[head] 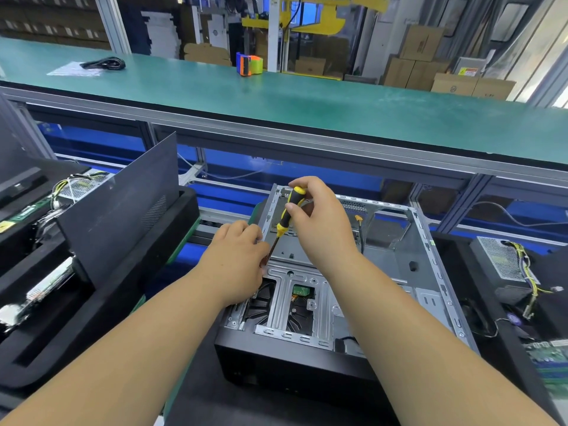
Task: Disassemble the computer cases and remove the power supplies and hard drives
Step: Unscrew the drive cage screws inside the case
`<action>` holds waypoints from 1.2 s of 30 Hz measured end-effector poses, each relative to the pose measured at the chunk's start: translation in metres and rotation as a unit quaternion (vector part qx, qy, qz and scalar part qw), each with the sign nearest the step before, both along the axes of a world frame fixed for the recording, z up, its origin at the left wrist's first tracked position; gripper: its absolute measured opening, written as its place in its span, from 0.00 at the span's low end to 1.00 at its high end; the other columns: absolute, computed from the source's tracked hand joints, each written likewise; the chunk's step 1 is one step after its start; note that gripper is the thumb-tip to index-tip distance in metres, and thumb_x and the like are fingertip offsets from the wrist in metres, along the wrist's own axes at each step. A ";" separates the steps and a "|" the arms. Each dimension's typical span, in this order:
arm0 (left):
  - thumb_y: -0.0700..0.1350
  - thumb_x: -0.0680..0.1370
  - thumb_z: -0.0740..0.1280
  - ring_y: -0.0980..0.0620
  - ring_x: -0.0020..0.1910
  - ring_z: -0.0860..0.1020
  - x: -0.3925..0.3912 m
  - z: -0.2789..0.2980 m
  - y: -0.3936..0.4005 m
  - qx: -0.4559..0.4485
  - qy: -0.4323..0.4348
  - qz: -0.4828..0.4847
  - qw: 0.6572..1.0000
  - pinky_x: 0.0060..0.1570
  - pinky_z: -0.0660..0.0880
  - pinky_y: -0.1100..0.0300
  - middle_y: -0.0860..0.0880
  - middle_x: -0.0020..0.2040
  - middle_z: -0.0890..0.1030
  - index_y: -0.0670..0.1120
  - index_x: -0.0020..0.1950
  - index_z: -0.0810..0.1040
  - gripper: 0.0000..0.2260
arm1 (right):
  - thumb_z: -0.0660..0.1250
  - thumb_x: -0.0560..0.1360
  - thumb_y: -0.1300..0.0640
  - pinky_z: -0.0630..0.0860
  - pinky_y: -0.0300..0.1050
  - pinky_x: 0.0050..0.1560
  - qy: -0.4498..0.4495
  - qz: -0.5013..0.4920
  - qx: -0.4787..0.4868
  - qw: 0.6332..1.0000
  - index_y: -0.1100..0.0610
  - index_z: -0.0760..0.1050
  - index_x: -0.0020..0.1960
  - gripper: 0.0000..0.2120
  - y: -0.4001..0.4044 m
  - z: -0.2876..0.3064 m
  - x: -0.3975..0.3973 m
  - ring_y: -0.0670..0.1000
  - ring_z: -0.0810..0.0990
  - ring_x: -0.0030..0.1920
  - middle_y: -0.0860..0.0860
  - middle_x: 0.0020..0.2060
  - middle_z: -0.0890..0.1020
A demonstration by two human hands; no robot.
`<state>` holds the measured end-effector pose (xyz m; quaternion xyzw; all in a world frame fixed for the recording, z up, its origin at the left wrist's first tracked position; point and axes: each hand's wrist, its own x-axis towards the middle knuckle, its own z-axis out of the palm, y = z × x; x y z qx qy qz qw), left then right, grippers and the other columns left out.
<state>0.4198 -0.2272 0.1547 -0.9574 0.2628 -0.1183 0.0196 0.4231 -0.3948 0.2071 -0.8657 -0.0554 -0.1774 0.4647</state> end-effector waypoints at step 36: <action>0.44 0.78 0.64 0.50 0.39 0.75 -0.010 0.037 -0.039 -0.206 0.138 0.012 0.969 0.41 0.76 0.52 0.51 0.41 0.76 0.49 0.46 0.71 0.03 | 0.66 0.79 0.59 0.74 0.37 0.44 -0.030 -0.121 0.127 0.984 0.49 0.71 0.55 0.08 -0.049 0.021 -0.066 0.42 0.78 0.46 0.46 0.48 0.78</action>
